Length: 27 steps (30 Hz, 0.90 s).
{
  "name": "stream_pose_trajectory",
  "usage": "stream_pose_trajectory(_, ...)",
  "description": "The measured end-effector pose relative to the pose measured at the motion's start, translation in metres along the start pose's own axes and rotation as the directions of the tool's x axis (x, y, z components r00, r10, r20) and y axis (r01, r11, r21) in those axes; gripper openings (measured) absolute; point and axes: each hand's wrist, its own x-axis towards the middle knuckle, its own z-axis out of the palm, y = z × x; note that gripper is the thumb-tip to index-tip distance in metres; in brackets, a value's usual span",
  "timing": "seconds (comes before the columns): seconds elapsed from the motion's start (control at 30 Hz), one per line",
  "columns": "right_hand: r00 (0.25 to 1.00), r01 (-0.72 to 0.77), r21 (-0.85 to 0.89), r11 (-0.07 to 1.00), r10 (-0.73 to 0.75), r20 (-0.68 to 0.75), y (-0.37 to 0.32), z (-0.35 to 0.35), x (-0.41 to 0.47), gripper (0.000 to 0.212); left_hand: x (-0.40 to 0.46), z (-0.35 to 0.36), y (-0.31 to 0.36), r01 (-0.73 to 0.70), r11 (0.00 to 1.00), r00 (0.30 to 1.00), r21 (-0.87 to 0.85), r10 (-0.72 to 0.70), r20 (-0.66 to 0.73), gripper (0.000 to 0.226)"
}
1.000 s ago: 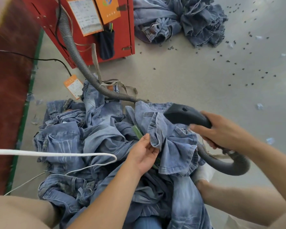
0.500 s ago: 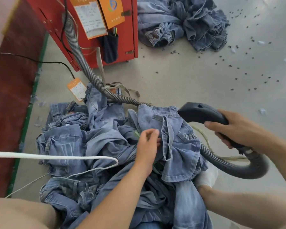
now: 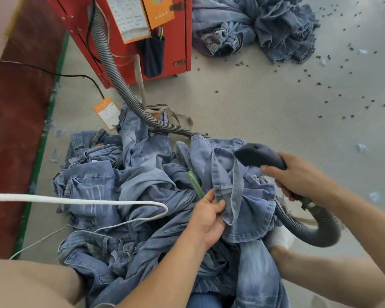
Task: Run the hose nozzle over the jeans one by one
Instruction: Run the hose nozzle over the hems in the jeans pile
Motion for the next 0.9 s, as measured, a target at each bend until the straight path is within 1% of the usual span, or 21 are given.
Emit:
stream_pose_trajectory(0.03,1.0,-0.004,0.076,0.997,0.004,0.003,0.004,-0.007,-0.002,0.013,0.001,0.0,0.001,-0.007,1.0,1.0,-0.001,0.007,0.004,0.046)
stream_pose_trajectory(0.07,0.999,0.015,0.116,0.993,-0.021,0.048,0.008,-0.016,-0.007,0.016,0.002,-0.001,0.003,-0.012,1.0,1.0,0.004,0.011,0.021,0.05)
stream_pose_trajectory(0.1,0.99,0.041,0.107,0.993,-0.055,0.127,0.009,-0.024,-0.013,0.017,0.003,0.0,0.006,-0.011,1.0,0.999,0.01,0.01,0.049,0.055)
stream_pose_trajectory(0.17,0.949,0.064,0.046,0.997,-0.075,0.306,0.006,-0.026,-0.021,0.018,0.002,0.001,0.011,0.002,1.0,0.996,0.005,-0.002,0.091,0.065)
stream_pose_trajectory(0.2,0.929,0.064,0.017,0.998,-0.066,0.363,0.003,-0.02,-0.019,0.019,0.002,0.0,0.011,0.011,1.0,0.995,0.002,-0.012,0.104,0.068)
stream_pose_trajectory(0.23,0.928,0.073,-0.013,0.997,-0.063,0.367,-0.002,-0.012,-0.015,0.017,0.001,-0.001,0.009,0.029,1.0,0.994,-0.002,-0.028,0.104,0.067)
stream_pose_trajectory(0.27,0.944,0.084,-0.049,0.995,-0.063,0.323,-0.006,-0.003,-0.008,0.015,0.0,-0.002,0.007,0.044,0.999,0.995,-0.015,-0.042,0.095,0.065)
stream_pose_trajectory(0.33,0.985,0.067,-0.103,0.992,-0.049,0.163,-0.012,0.009,0.005,0.013,-0.002,-0.007,0.007,0.063,0.996,0.994,-0.07,-0.056,0.095,0.061)
stream_pose_trajectory(0.4,0.998,0.051,-0.089,0.995,-0.049,0.026,-0.012,0.009,0.008,0.014,-0.005,-0.008,0.014,0.072,0.987,0.988,-0.141,-0.051,0.147,0.056)
stream_pose_trajectory(0.43,0.998,0.069,-0.1,0.993,-0.07,-0.007,-0.011,0.007,0.005,0.014,-0.006,-0.007,0.019,0.075,0.983,0.984,-0.17,-0.045,0.17,0.053)
stream_pose_trajectory(0.5,0.994,0.111,-0.158,0.981,-0.113,0.001,-0.004,0.004,-0.007,0.016,-0.005,-0.004,0.029,0.078,0.985,0.986,-0.157,-0.052,0.161,0.044)
stream_pose_trajectory(0.63,0.975,0.189,-0.237,0.953,-0.154,0.159,-0.006,-0.002,-0.022,0.02,-0.004,0.002,0.036,0.123,0.989,0.992,-0.087,-0.124,-0.001,0.042)
stream_pose_trajectory(0.67,0.974,0.208,-0.248,0.946,-0.175,0.146,-0.009,0.0,-0.017,0.019,-0.006,0.001,0.034,0.122,0.991,0.992,-0.05,-0.124,-0.031,0.039)
stream_pose_trajectory(0.7,0.979,0.203,-0.252,0.946,-0.19,0.075,-0.014,0.002,-0.009,0.018,-0.008,0.0,0.03,0.123,0.992,0.991,-0.009,-0.123,-0.056,0.035)
stream_pose_trajectory(0.73,0.983,0.166,-0.241,0.956,-0.181,-0.042,-0.018,0.003,0.001,0.017,-0.011,-0.003,0.026,0.13,0.991,0.989,0.028,-0.128,-0.076,0.032)
stream_pose_trajectory(0.77,0.977,0.107,-0.198,0.974,-0.14,-0.161,-0.021,0.0,0.01,0.017,-0.014,-0.005,0.022,0.137,0.99,0.986,0.04,-0.133,-0.097,0.031)
stream_pose_trajectory(0.8,0.965,0.054,-0.114,0.992,-0.081,-0.248,-0.022,-0.007,0.017,0.016,-0.017,-0.008,0.02,0.138,0.99,0.984,0.013,-0.136,-0.113,0.03)
stream_pose_trajectory(0.83,0.957,0.023,-0.005,1.0,-0.024,-0.288,-0.021,-0.016,0.02,0.016,-0.019,-0.011,0.02,0.122,0.992,0.984,-0.026,-0.125,-0.125,0.031)
stream_pose_trajectory(0.87,0.959,0.015,0.098,0.995,0.014,-0.284,-0.016,-0.027,0.02,0.014,-0.02,-0.014,0.023,0.087,0.995,0.987,-0.054,-0.093,-0.133,0.033)
stream_pose_trajectory(0.9,0.97,0.02,0.167,0.986,0.021,-0.24,-0.009,-0.038,0.015,0.013,-0.019,-0.016,0.027,0.044,0.997,0.99,-0.063,-0.052,-0.132,0.037)
